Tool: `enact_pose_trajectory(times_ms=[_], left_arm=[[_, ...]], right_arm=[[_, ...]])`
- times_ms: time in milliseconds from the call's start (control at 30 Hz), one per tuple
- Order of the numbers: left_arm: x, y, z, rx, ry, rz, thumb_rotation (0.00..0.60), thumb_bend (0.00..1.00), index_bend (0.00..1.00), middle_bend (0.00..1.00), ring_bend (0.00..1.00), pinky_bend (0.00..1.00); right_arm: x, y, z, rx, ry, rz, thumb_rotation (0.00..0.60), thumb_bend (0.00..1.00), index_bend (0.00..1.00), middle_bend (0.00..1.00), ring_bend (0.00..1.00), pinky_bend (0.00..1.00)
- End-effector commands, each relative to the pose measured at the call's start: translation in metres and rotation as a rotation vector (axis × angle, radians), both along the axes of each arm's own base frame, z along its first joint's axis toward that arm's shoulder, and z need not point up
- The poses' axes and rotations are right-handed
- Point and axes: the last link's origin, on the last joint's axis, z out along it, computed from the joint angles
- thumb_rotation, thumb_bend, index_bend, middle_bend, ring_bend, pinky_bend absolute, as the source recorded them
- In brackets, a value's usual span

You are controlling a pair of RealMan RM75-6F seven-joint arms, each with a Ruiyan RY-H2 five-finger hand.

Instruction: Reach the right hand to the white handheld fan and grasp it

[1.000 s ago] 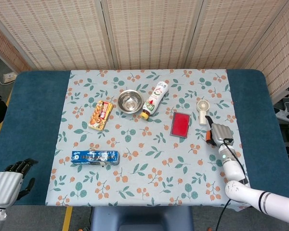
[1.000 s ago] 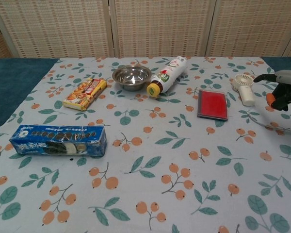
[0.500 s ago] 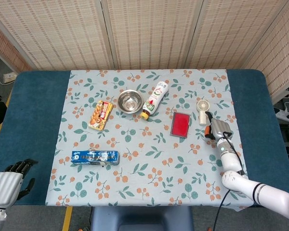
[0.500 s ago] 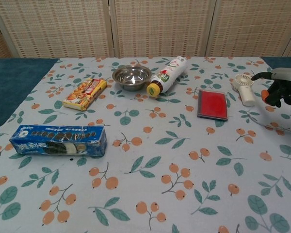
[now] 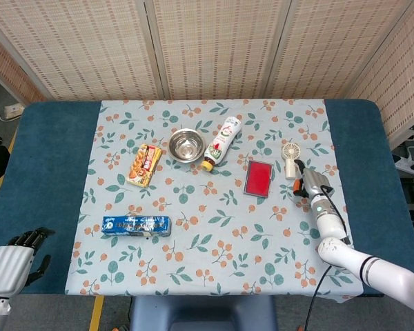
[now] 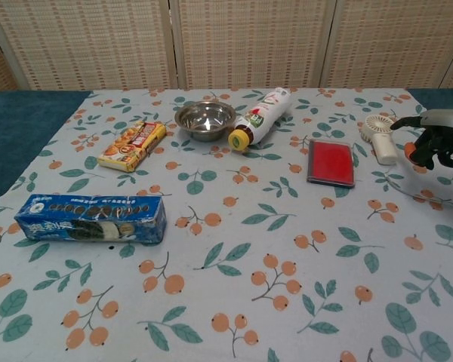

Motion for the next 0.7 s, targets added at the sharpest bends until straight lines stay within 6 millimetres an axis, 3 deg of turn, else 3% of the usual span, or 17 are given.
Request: enact_pose_trajectory(times_ms=[33,700], left_arm=[[0.0003,0.0002,0.0,0.001,0.0,0.0,0.6,0.42,0.26,0.25,0.29,0.43],[-0.0004,0.0007,0.0001,0.001,-0.001,0.002,0.6,0.42,0.26,0.25,0.3,0.43]], right_arm=[[-0.0009,-0.0012,-0.0014,0.002,-0.004,-0.005,0.6,0.69,0.0,0.76,0.66,0.8],[-0.0055,-0.0063,-0.0074,0.014,-0.013,-0.013,0.6,0.69,0.0,0.76,0.66,0.8]])
